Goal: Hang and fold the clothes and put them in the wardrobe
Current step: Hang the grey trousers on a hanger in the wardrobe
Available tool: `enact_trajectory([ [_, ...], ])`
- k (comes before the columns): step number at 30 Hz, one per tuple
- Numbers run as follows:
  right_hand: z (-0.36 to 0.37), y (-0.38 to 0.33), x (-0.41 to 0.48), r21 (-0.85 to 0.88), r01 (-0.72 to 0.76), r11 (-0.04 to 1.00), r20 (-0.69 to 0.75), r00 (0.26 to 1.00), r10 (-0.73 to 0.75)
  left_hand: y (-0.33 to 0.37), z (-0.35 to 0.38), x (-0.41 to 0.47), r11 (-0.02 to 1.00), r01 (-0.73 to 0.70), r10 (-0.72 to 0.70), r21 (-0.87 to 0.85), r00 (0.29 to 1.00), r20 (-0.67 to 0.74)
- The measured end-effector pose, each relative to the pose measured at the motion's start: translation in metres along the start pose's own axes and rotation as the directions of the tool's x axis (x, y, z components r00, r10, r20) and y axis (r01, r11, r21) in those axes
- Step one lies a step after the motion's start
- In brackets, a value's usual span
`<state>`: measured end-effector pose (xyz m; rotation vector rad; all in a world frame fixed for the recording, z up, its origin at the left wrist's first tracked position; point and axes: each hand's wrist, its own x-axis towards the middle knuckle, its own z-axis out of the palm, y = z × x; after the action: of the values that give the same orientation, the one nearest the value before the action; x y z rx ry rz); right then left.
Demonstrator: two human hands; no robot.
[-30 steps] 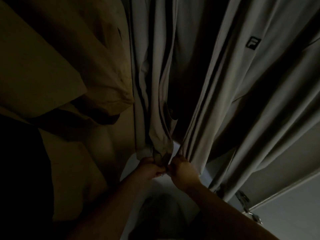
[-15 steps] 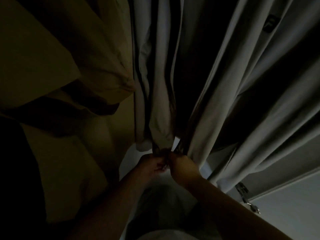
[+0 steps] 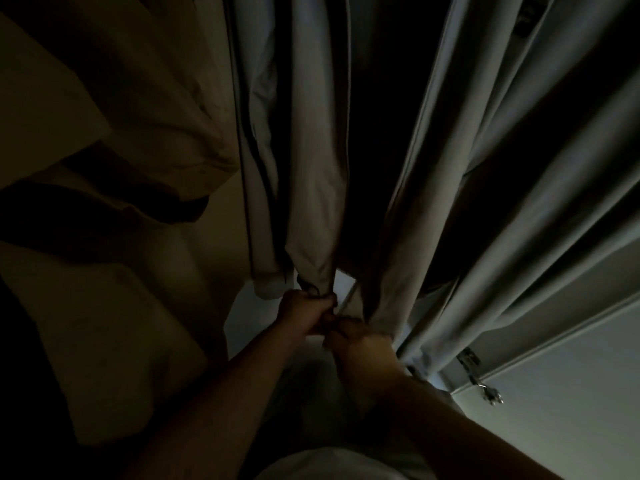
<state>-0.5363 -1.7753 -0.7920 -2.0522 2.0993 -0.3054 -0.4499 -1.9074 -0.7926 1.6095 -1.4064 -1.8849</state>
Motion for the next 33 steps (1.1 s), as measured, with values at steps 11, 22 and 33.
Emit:
enact_trajectory([
  [11,-0.018,0.024,0.003,0.417,-0.256,0.872,-0.255,0.888,0.383,0.025,0.004,-0.019,0.984,-0.090,0.136,-0.151,0.935,0.328],
  [22,-0.023,0.027,-0.028,0.275,-0.080,0.958,-0.303,0.939,0.165,0.036,0.022,-0.024,0.985,-0.068,0.111,-0.161,0.955,0.276],
  [33,-0.018,0.028,-0.030,-0.003,-0.018,1.000,-0.558,0.830,0.014,0.046,0.017,-0.030,0.985,0.032,0.026,-0.169,0.944,0.329],
])
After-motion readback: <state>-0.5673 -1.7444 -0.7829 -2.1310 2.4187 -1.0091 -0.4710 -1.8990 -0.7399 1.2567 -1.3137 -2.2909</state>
